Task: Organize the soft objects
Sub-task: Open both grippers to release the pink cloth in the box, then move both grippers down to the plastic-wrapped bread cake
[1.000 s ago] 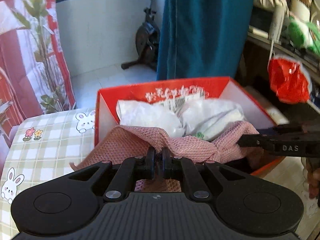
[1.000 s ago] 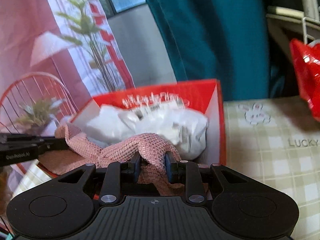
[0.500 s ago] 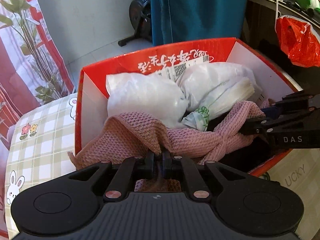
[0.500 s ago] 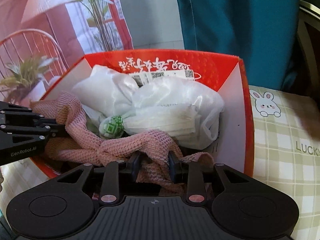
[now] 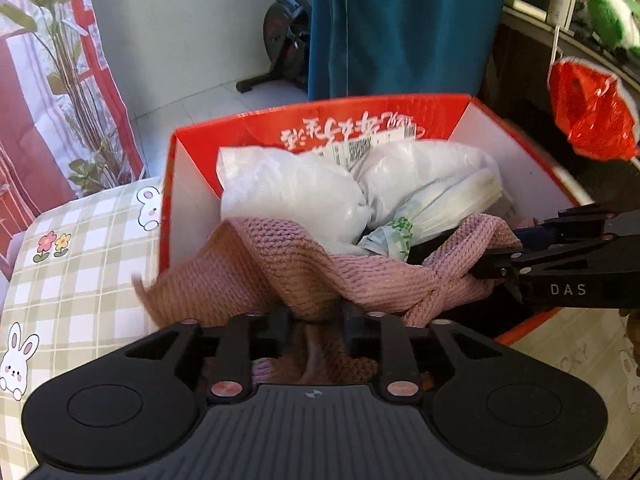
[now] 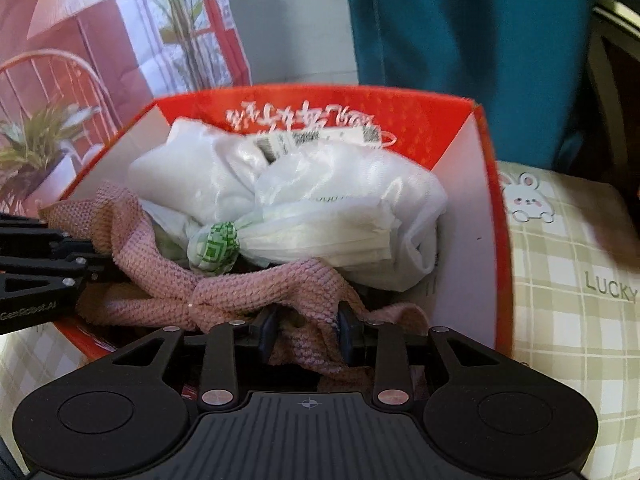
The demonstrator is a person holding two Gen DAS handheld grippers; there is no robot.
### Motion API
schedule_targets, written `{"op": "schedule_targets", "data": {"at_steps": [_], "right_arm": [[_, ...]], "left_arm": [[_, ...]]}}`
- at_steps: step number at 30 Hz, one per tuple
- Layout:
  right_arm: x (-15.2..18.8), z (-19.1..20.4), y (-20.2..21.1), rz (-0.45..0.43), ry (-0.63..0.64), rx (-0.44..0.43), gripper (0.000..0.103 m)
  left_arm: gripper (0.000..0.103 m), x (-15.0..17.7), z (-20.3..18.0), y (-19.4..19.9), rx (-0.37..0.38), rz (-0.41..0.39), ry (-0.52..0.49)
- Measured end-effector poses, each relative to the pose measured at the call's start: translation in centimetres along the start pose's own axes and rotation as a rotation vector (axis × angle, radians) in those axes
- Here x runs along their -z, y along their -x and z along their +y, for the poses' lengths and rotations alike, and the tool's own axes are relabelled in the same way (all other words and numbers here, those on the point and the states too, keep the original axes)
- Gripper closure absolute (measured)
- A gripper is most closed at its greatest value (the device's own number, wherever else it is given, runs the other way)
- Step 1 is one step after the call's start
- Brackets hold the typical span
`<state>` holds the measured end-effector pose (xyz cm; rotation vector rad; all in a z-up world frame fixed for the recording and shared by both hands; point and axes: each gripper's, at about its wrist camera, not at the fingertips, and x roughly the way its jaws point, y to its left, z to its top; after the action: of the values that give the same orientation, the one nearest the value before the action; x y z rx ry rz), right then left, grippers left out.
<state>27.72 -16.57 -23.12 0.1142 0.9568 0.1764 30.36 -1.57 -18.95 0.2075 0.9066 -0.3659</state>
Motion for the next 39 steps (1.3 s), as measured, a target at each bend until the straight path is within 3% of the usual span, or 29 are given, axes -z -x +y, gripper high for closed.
{"op": "schedule_targets", "data": {"at_steps": [1,4,5,6,7,9,17,23,30,39], "right_arm": [[0.1,0.0,0.4,-0.016,-0.003,0.001,0.069],[0.4,-0.2,2.2,-0.08,-0.01,0.0,0.061],[0.6,-0.2,3.0,-0.108,-0.013,-0.007,0.057],[0.7,-0.2,3.7,-0.132,-0.016,-0.01,0.042],[0.9,-0.1,4.4,-0.159,-0.018,-0.002,0.035],[1.3,0.0,5.6,-0.197,-0.008,-0.012,0.035],[4.0,1.3,8.8,-0.268,0.047,-0.036,0.036],[6.6,2.1,10.1,-0.303,0.029,-0.091,0.036],[8.7,3.0,10.9,-0.343,0.068,-0.088,0.037],[12.4,5.8,7.8,-0.256,0.171,-0.115,0.037]], "left_arm": [[0.052,0.1,0.1,0.6,0.006,-0.012,0.003],[0.033,0.5,0.5,2.7,0.037,-0.054,0.031],[0.032,0.6,0.5,3.5,0.057,-0.07,0.042],[0.031,0.8,0.6,4.4,0.079,-0.087,0.048],[0.027,1.0,0.5,5.2,0.094,-0.099,0.048],[0.025,1.3,0.3,6.5,0.104,-0.117,0.037],[0.025,4.3,0.3,9.3,0.119,-0.147,0.043],[0.025,7.4,1.0,9.3,0.145,-0.108,0.074],[0.026,9.8,2.4,7.1,0.143,-0.053,0.136],[0.031,11.8,4.3,2.9,0.156,0.019,0.265]]}}
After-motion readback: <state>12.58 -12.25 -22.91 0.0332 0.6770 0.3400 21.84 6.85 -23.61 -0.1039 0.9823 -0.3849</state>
